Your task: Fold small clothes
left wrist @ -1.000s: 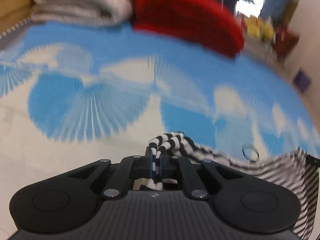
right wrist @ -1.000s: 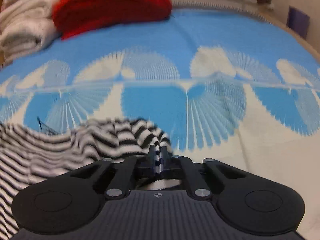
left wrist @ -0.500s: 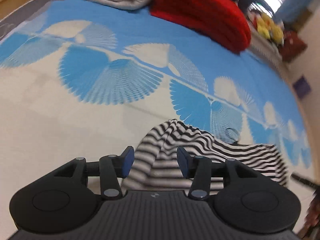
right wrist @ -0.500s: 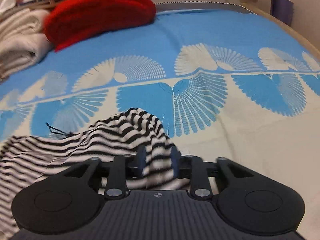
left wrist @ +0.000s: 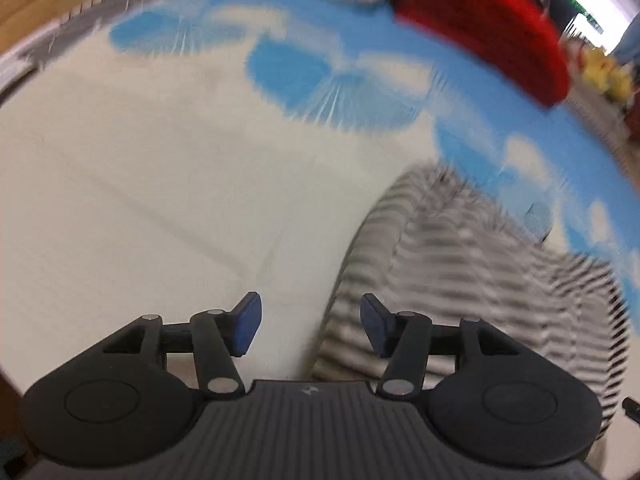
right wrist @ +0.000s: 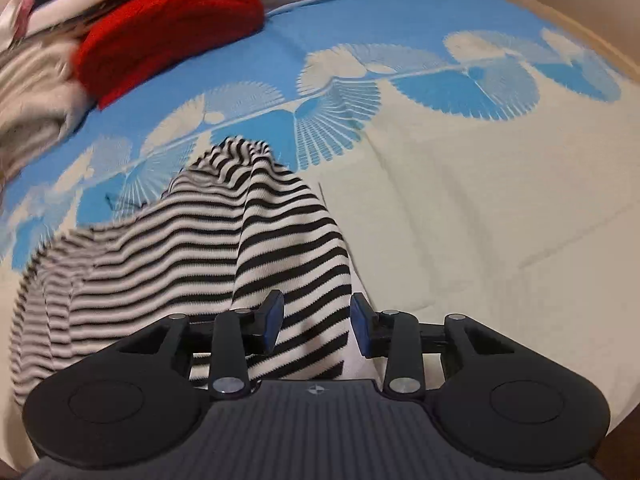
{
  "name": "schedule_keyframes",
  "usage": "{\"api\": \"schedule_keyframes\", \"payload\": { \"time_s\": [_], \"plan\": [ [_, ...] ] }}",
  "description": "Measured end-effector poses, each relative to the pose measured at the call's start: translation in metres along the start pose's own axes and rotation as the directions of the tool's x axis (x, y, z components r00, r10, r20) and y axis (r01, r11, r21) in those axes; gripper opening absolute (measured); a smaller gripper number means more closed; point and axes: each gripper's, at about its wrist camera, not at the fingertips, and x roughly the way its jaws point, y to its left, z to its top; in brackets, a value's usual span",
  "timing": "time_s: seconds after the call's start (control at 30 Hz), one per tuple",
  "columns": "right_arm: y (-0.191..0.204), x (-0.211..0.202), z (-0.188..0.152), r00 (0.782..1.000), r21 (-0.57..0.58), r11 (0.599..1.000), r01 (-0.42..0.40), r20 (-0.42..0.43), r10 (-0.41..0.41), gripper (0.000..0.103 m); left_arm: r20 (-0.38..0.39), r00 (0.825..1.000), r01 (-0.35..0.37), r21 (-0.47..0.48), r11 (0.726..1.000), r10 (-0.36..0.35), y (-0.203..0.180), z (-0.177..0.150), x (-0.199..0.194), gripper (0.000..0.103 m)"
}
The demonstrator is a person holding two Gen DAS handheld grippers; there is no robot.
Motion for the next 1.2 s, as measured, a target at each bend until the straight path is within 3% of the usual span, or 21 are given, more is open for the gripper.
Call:
{"api": "schedule_keyframes", "payload": {
  "time_s": [0.1,0.27,0.43,0.5,0.57,0.67,0.77,0.87,0.93,0.97,1.07,1.2],
  "plan": [
    [-0.003,0.013,-0.002,0.996,-0.002,0.999,0.052,-0.071,-0.052,0.045,-0.133,0.991,0.014,-0.056,0.998,-0.021,0.004,-0.006,0.022,0.06],
    [-0.006,0.032,-0.013,0.986,0.053,0.996,0.066,-0.156,-0.057,0.045,-0.156,0.987,0.033,-0.074,0.997,-0.044,0.009,-0.005,0.029,0.06],
    [0.0,0.032,-0.02,0.985,0.016,0.997,0.072,-0.157,-0.068,0.044,-0.176,0.983,0.042,-0.023,0.999,-0.045,0.006,-0.008,0.034,0.058],
    [-0.003,0.03,-0.019,0.986,0.04,0.997,0.06,-0.159,-0.053,0.04,-0.182,0.982,0.043,-0.004,0.999,-0.043,0.006,-0.009,0.038,0.049],
    [-0.005,0.029,-0.02,0.987,0.05,0.998,0.05,-0.158,-0.041,0.029,-0.19,0.981,0.046,0.006,0.999,-0.044,0.005,-0.01,0.04,0.023],
    [-0.005,0.028,-0.02,0.988,0.038,0.998,0.04,-0.151,-0.034,0.019,-0.178,0.983,0.053,0.032,0.998,-0.047,0.001,-0.01,0.04,0.001],
    [-0.006,0.024,-0.018,0.991,0.036,0.999,0.029,-0.13,-0.024,0.012,-0.132,0.991,0.036,0.056,0.998,-0.028,-0.002,-0.007,0.035,0.0],
    [-0.011,0.013,-0.013,0.997,0.079,0.997,-0.004,-0.076,0.01,0.009,-0.038,0.999,-0.002,0.06,0.998,0.004,0.001,-0.003,0.019,0.0],
    [-0.019,0.004,-0.011,0.999,0.133,0.991,-0.025,-0.036,0.03,0.008,-0.003,0.991,-0.134,0.095,0.986,0.135,0.004,-0.003,0.016,0.0],
    [-0.023,0.004,-0.011,0.999,0.151,0.989,-0.01,-0.045,0.017,0.007,-0.016,0.987,-0.16,0.077,0.984,0.161,0.009,-0.002,0.018,0.0],
    [-0.029,0.018,-0.016,0.99,0.158,0.986,0.059,-0.136,-0.038,0.007,-0.085,0.994,-0.074,-0.008,0.997,0.073,0.022,-0.002,0.024,0.0],
    [-0.016,0.023,-0.018,0.986,0.084,0.992,0.091,-0.147,-0.078,0.009,-0.003,0.999,0.043,0.013,0.999,-0.043,0.009,0.0,0.007,0.0]
  ]
}}
